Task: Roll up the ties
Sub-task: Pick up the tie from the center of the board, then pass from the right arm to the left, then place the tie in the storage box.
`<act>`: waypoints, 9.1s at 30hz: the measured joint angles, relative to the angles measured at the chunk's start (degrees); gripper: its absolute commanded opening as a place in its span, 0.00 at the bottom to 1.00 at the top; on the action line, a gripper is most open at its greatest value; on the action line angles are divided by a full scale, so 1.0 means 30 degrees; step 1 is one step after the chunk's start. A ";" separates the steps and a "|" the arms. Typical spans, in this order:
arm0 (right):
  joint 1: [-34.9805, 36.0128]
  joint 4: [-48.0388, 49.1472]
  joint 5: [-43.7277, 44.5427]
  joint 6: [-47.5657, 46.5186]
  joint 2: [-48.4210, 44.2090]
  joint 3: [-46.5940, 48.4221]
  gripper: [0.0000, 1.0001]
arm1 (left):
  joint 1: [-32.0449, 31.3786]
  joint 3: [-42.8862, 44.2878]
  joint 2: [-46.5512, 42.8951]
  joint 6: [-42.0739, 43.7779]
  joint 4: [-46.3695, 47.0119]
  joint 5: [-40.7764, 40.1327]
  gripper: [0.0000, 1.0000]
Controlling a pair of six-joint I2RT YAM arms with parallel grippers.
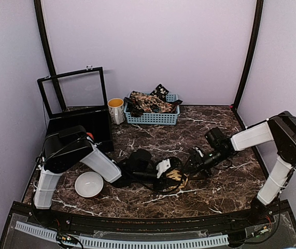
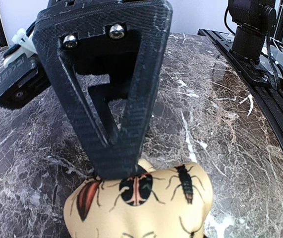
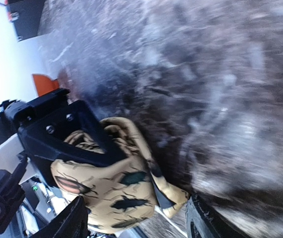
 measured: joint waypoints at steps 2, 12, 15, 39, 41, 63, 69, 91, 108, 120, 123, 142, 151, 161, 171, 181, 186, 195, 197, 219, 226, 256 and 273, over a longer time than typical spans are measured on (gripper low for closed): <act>0.0219 0.1129 -0.0750 0.0452 0.0146 -0.0408 0.69 | 0.0000 0.0007 0.0000 0.0066 -0.0007 0.0000 0.27; 0.0415 0.5923 -0.2076 0.2514 -0.0306 -0.2601 0.72 | 0.0000 0.0007 0.0000 0.0211 -0.0022 0.0051 0.27; 0.0590 0.6492 -0.2062 0.2739 -0.0415 -0.2820 0.72 | 0.0000 0.0007 0.0000 0.0262 -0.0051 0.0066 0.27; 0.1647 0.5348 -0.1625 0.1035 -0.0073 -0.1341 0.00 | 0.0160 -0.0364 -0.0168 0.0328 -0.0095 0.0379 0.38; 0.1639 0.5311 -0.1603 0.0874 -0.0066 -0.1319 0.00 | 0.0175 -0.0379 -0.0248 0.0321 -0.0036 0.0444 0.52; 0.2565 0.4670 0.0255 0.1122 -0.1399 -0.1188 0.00 | 0.0000 -0.0481 -0.0495 -0.1311 -0.0685 -0.1617 0.80; 0.2616 0.4408 0.0801 0.1370 -0.1902 -0.1049 0.00 | 0.0000 -0.0481 -0.0495 -0.1515 -0.0663 -0.1596 0.42; 0.2076 0.2302 0.1668 0.1982 -0.4393 0.0495 0.00 | 0.0146 -0.3832 -0.7832 -0.1996 -0.3111 -0.5821 0.99; 0.0962 0.4284 0.1829 0.4014 -0.4335 0.1821 0.00 | 0.3745 -0.0211 -1.1198 -1.2896 -1.2109 -0.6725 0.99; 0.1078 0.7271 0.1064 0.5661 -0.4080 0.1807 0.00 | 0.5748 -0.1974 -0.9843 -2.0261 -0.5384 0.2973 0.99; 0.1282 0.8058 0.0816 0.6062 -0.4058 0.1807 0.00 | 0.5712 -0.1872 -0.8721 -2.1354 -0.4095 0.4102 0.99; 0.2288 1.0717 0.0117 0.7402 -0.2958 0.1770 0.00 | 0.5530 -0.0109 -0.4962 -2.5434 0.1545 0.7104 0.90; 0.2331 1.1052 -0.0080 0.7519 -0.2535 0.1938 0.00 | 0.5515 0.0044 -0.4539 -2.6199 0.2266 0.7424 0.88; 0.2594 1.1045 -0.0146 0.7512 -0.2353 0.2113 0.00 | 0.5421 0.0452 -0.4044 -2.6636 0.2433 0.7635 0.79; 0.2608 1.0921 -0.0160 0.7424 -0.2353 0.2331 0.00 | 0.5428 0.0452 -0.3993 -2.6767 0.2426 0.7555 0.60; 0.2586 1.0579 0.0007 0.7140 -0.2353 0.2361 0.09 | 0.5479 0.0386 -0.3963 -2.6724 0.2433 0.7475 0.41; 0.2594 0.9938 0.0168 0.6645 -0.2353 0.2375 0.28 | 0.5428 0.0168 -0.4036 -2.6447 0.2404 0.7184 0.37; 0.2353 0.7788 0.0699 0.5377 -0.2419 0.2463 0.68 | 0.5982 -0.1537 -0.6404 -2.4815 -0.0153 0.5763 0.33; 0.2200 0.7257 0.0882 0.5093 -0.2484 0.2455 0.71 | 0.6645 -0.1807 -0.7402 -2.4145 -0.1698 0.5435 0.33; 0.1902 0.3410 0.1727 0.2215 -0.2521 0.3439 0.97 | 2.0123 0.5158 -1.2859 -0.9537 -3.0221 -0.2681 0.33; 0.1902 0.3417 0.1537 0.2200 -0.2324 0.3512 0.97 | 2.0400 0.5238 -1.1183 -0.7992 -3.3223 -0.4677 0.32; 0.1792 0.3453 0.1173 0.2463 -0.1195 0.3934 0.97 | 2.0560 0.5129 -0.6513 -0.7533 -3.0738 -0.7082 0.65; 0.1792 0.3439 0.0838 0.2492 -0.0539 0.4546 0.98 | 2.0531 0.5909 -0.6696 -0.7431 -3.1933 -0.7351 0.87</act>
